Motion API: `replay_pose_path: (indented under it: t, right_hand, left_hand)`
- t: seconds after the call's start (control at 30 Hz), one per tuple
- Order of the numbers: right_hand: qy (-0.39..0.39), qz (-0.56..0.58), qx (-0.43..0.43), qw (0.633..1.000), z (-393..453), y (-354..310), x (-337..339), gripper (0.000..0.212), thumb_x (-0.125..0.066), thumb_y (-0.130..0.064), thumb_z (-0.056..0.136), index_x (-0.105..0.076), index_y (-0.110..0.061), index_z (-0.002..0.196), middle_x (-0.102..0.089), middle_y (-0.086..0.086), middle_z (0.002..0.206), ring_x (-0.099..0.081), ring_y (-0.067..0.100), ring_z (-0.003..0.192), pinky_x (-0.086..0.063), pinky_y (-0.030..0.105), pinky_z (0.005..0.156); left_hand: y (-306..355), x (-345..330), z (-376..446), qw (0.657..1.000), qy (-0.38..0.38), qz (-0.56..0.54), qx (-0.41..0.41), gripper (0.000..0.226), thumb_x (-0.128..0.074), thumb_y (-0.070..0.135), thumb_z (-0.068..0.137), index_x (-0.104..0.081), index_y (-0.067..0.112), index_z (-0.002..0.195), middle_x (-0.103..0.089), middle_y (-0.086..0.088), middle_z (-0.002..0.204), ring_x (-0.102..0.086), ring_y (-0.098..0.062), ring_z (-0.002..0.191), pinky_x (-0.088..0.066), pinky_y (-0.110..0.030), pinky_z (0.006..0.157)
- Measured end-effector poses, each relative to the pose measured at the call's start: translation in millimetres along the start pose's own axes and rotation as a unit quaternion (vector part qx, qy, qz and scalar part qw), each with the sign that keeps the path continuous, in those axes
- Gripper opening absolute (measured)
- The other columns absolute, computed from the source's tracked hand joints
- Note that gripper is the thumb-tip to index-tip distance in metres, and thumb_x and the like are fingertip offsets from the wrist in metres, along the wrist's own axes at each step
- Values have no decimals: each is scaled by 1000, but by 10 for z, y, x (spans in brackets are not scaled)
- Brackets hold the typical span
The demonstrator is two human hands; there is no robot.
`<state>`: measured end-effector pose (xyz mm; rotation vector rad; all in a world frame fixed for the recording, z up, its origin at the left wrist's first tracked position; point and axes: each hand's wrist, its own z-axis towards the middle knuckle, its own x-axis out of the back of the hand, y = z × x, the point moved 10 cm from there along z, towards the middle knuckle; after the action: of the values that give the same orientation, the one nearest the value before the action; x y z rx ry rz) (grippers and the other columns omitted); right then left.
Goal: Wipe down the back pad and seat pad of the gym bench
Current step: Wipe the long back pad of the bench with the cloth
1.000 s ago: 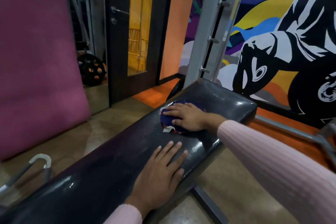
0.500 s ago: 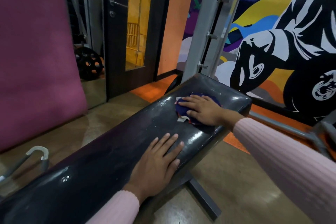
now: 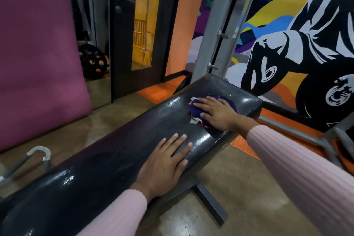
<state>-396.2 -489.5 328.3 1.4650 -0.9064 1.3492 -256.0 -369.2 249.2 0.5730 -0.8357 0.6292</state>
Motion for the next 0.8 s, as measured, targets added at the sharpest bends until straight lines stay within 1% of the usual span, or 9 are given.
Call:
replay_pose_path:
  t: [0.1, 0.23, 0.33, 0.43, 0.53, 0.6, 0.67, 0.73, 0.8]
  right_hand:
    - [2, -19, -26, 999, 143, -164, -4, 51, -28, -40, 101, -18, -37, 150, -11, -11, 161, -5, 17, 148, -4, 46, 117]
    - [14, -9, 39, 999, -131, -452, -126, 50, -26, -41, 101, -17, -37, 150, -11, -11, 160, -3, 15, 148, -2, 45, 117]
    - [14, 4, 57, 998, -331, -293, -117, 49, -28, -42, 101, -17, -41, 149, -12, -15, 159, -3, 11, 147, -2, 42, 117]
    - [3, 9, 2, 1000, -173, -19, -21, 49, -30, -41, 101, -19, -40, 149, -15, -14, 159, -4, 12, 147, -2, 42, 116]
    - [5, -15, -38, 999, 26, -96, 8, 51, -29, -40, 101, -19, -36, 150, -12, -10, 160, -5, 17, 148, -3, 45, 117]
    - [11, -18, -17, 1000, -14, -282, -56, 51, -27, -40, 101, -18, -35, 150, -11, -9, 161, -4, 17, 148, -3, 46, 118]
    - [21, -6, 28, 999, -201, -397, -116, 50, -25, -42, 100, -18, -37, 150, -12, -11, 160, -3, 15, 148, -2, 45, 117]
    - [27, 14, 55, 998, -396, -328, -116, 49, -25, -43, 101, -17, -41, 149, -13, -15, 159, -2, 11, 147, -1, 42, 118]
    - [25, 25, 48, 998, -460, -116, -79, 48, -28, -42, 102, -18, -42, 149, -14, -17, 159, -2, 9, 147, -1, 41, 117]
  left_hand:
    - [4, -3, 4, 1000, -5, 2, -2, 46, -31, 37, 102, -31, 28, 147, -24, 2, 156, -11, -13, 145, -17, -38, 117]
    - [-2, -16, 1, 1000, -7, 3, 1, 46, -31, 37, 102, -32, 28, 147, -26, 2, 156, -13, -14, 145, -19, -39, 116]
    - [5, -6, -2, 1000, -3, 6, 1, 46, -31, 36, 102, -33, 27, 146, -27, 1, 155, -15, -15, 145, -21, -40, 116]
    - [7, 1, -6, 1000, -1, 0, 0, 46, -31, 36, 102, -33, 27, 146, -26, 2, 155, -14, -14, 145, -20, -39, 116]
    - [7, 0, -7, 1000, 0, -3, -2, 46, -31, 35, 102, -32, 26, 147, -26, 1, 155, -14, -14, 145, -19, -39, 116]
    - [5, -6, -4, 1000, -2, -1, -3, 46, -31, 36, 101, -33, 26, 146, -28, 0, 155, -15, -15, 145, -21, -40, 116]
    - [2, -8, 2, 1000, -4, 2, 0, 46, -30, 36, 101, -33, 26, 146, -28, 1, 155, -15, -15, 145, -22, -40, 116]
    - [7, 2, 4, 1000, -1, 9, 1, 46, -28, 37, 102, -33, 26, 146, -29, 1, 155, -16, -15, 145, -23, -41, 115]
    - [8, -3, -1, 1000, -2, 14, 1, 46, -27, 37, 102, -32, 26, 146, -27, 1, 155, -15, -14, 145, -22, -40, 116]
